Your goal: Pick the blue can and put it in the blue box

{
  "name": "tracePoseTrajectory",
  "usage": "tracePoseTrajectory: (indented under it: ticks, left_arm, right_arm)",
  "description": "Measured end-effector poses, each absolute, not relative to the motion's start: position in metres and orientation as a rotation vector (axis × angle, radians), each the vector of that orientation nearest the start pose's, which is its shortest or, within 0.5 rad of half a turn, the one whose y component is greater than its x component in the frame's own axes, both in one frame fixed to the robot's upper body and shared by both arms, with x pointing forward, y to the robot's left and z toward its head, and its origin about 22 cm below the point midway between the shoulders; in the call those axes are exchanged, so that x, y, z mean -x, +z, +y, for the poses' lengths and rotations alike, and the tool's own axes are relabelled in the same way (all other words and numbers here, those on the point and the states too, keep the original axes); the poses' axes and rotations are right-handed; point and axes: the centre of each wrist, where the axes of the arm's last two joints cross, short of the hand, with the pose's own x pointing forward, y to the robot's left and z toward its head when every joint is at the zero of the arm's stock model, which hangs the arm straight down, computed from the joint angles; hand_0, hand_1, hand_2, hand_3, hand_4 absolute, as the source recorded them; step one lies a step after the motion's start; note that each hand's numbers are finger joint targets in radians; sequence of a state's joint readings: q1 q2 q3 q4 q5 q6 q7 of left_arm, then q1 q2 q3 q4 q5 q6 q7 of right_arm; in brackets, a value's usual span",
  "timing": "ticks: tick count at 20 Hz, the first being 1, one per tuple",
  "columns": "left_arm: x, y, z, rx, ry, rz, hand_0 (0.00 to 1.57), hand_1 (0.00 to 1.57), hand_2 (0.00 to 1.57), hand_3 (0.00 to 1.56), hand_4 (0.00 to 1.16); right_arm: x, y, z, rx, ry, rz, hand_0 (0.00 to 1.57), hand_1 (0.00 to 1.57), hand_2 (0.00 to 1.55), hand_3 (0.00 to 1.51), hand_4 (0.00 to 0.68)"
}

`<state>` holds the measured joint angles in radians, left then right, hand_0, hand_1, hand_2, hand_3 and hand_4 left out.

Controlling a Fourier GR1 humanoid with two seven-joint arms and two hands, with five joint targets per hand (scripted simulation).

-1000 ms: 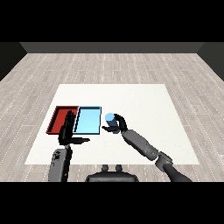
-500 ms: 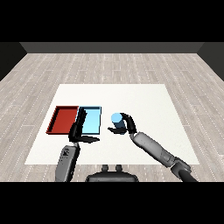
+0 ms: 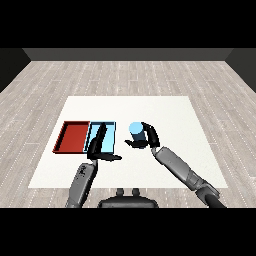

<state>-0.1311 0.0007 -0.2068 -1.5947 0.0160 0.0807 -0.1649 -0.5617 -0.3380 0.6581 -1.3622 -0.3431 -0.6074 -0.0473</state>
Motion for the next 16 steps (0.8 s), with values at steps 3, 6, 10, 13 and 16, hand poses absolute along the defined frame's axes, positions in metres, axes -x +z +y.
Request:
tracePoseTrajectory:
  ticks: [3,6,10,13,16]
  left_arm:
    - [-0.259,0.03,0.149,0.182,-0.143,-1.86,0.0,0.0,0.0,0.0,0.0]
    - [-0.261,0.034,0.139,0.203,-0.15,-1.849,0.0,0.0,0.0,0.0,0.0]
    - [-0.266,0.038,0.133,0.222,-0.157,-1.836,0.0,0.0,0.0,0.0,0.0]
    - [-0.268,0.035,0.127,0.241,-0.154,-1.827,0.0,0.0,0.0,0.0,0.0]
    - [-0.268,0.035,0.122,0.253,-0.156,-1.819,0.0,0.0,0.0,0.0,0.0]
  right_arm:
    - [-0.314,0.069,-0.12,0.039,0.286,-1.801,1.5,1.5,1.46,1.39,0.611]
    - [-0.316,0.077,-0.118,0.039,0.29,-1.82,1.5,1.5,1.46,1.39,0.585]
    - [-0.316,0.087,-0.116,0.038,0.294,-1.843,1.46,1.46,1.44,1.38,0.583]
    - [-0.312,0.094,-0.12,0.039,0.297,-1.858,1.46,1.46,1.44,1.38,0.587]
    - [-0.316,0.094,-0.121,0.038,0.291,-1.872,1.46,1.46,1.44,1.38,0.595]
